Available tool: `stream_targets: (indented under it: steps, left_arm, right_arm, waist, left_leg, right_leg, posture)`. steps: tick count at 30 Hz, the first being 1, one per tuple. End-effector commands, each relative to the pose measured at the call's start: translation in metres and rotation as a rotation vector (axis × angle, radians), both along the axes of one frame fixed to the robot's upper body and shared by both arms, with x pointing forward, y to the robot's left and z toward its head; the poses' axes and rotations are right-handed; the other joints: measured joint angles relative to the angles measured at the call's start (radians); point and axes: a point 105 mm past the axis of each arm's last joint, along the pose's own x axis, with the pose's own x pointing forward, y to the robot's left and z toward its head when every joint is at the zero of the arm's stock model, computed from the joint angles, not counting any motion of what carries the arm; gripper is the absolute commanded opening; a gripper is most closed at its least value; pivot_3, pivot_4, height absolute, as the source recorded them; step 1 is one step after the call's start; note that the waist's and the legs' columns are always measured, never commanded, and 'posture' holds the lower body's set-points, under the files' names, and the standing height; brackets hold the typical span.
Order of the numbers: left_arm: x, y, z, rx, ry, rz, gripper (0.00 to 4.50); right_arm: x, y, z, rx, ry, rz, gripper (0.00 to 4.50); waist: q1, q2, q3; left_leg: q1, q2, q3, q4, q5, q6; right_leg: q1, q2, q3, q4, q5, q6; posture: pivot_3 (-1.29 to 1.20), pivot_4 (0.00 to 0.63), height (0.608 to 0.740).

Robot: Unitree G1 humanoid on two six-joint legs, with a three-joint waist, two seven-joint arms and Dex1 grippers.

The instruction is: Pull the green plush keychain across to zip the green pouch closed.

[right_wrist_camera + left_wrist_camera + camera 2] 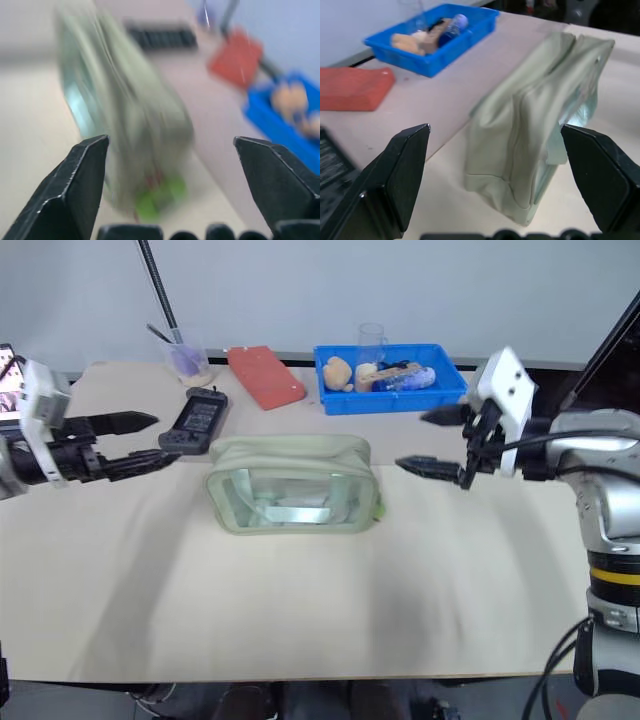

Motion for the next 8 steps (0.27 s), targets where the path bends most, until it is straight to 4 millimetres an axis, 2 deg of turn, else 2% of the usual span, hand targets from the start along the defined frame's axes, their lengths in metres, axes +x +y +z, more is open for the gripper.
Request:
stream_targets:
  steps: [1, 8]
  left_arm:
    - [-0.0099, 0.0085, 0.0198, -0.017, -0.047, 0.034, 4.50]
    - [-0.0088, 0.0034, 0.0134, 0.024, -0.047, 0.009, 4.50]
  right_arm:
    - [-0.0149, 0.0091, 0.0131, 0.058, -0.009, 0.026, 4.48]
    - [-0.0082, 0.0049, 0.0084, 0.041, -0.023, -0.028, 4.48]
  waist:
    - [0.004, 0.000, 0.000]
    - [0.017, 0.000, 0.000]
  left_leg:
    - [0.000, 0.000, 0.000, 0.000, 0.000, 0.000]
    - [-0.001, -0.002, 0.002, 0.000, -0.001, -0.002]
  right_leg:
    - [0.000, 0.000, 0.000, 0.000, 0.000, 0.000]
    - [0.000, -0.003, 0.000, -0.002, 0.001, -0.002]
  posture:
    - [0.00, 0.150, 0.740]
    - [0.00, 0.150, 0.740]
